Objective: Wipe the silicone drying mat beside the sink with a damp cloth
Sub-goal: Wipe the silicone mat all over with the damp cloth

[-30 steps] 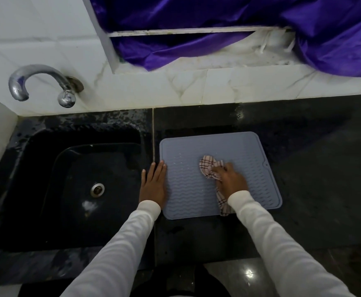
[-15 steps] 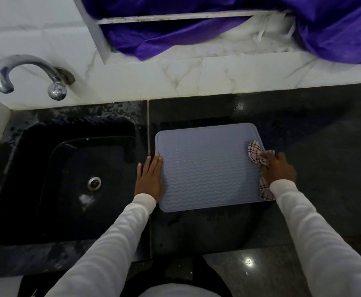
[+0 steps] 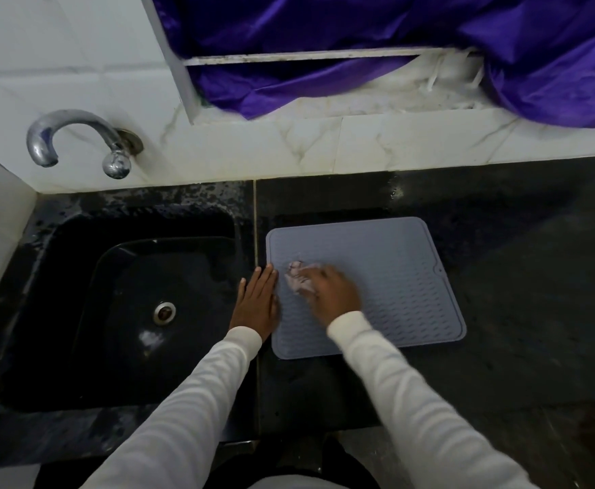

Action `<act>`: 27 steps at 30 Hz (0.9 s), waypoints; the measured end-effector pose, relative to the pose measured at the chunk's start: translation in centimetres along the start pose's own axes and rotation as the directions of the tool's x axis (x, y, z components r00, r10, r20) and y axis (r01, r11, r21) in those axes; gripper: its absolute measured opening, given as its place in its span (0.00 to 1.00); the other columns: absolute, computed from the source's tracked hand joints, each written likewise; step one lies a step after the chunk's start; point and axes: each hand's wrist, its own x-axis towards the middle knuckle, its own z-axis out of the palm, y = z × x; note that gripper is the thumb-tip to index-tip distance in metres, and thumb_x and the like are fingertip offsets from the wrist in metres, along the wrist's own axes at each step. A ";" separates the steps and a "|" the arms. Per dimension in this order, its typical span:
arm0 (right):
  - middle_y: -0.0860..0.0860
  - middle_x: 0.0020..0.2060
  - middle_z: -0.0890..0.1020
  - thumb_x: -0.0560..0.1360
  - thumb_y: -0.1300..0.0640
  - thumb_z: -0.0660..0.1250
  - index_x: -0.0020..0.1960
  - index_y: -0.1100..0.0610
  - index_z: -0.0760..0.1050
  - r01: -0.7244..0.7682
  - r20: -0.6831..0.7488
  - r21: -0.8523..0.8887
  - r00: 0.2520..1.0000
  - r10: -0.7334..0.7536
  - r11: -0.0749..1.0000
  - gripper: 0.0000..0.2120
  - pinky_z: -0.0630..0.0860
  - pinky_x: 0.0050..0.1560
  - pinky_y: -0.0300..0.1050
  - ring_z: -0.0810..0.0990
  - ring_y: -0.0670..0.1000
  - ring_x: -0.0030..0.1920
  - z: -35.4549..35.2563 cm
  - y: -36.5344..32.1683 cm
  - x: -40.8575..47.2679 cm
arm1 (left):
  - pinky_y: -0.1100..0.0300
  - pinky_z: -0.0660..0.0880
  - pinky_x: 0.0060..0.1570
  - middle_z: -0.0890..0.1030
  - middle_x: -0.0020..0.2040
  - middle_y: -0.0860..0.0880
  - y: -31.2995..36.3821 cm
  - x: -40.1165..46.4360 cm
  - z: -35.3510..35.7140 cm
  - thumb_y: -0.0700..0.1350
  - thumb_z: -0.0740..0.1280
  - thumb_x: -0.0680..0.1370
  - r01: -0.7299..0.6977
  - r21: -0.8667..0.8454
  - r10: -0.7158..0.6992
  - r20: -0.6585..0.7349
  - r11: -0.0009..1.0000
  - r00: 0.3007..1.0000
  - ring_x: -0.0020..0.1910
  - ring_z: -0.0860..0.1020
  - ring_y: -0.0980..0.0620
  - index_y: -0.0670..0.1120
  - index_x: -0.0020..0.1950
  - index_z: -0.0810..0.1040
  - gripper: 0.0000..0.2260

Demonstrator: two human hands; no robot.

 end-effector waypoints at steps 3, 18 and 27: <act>0.60 0.67 0.70 0.76 0.55 0.64 0.70 0.52 0.69 -0.023 0.122 -0.087 0.992 0.033 0.996 0.22 0.73 0.60 0.58 0.74 0.63 0.62 3.5 -3.3 0.2 | 0.46 0.42 0.76 0.51 0.80 0.52 -0.3 0.1 0.1 0.53 0.42 0.76 -0.010 0.083 0.008 0.021 0.996 1.000 0.78 0.44 0.53 0.49 0.79 0.53 0.30; 0.61 0.59 0.73 0.77 0.56 0.63 0.65 0.47 0.75 -0.193 0.013 -0.153 0.980 0.197 0.969 0.17 0.76 0.44 0.56 0.80 0.65 0.44 -1.6 10.2 -0.9 | 0.42 0.45 0.76 0.51 0.80 0.52 -0.5 -0.2 0.3 0.49 0.44 0.79 -0.007 0.194 0.003 0.024 0.981 1.000 0.79 0.46 0.50 0.50 0.80 0.52 0.27; 0.59 0.56 0.72 0.76 0.52 0.62 0.66 0.45 0.71 -0.425 -0.032 -0.249 0.901 0.432 0.870 0.18 0.75 0.46 0.55 0.80 0.65 0.45 -7.4 20.7 -2.2 | 0.42 0.43 0.76 0.50 0.80 0.53 0.0 -0.1 0.2 0.46 0.52 0.81 0.024 0.146 -0.025 0.004 0.989 1.000 0.79 0.45 0.51 0.51 0.79 0.52 0.26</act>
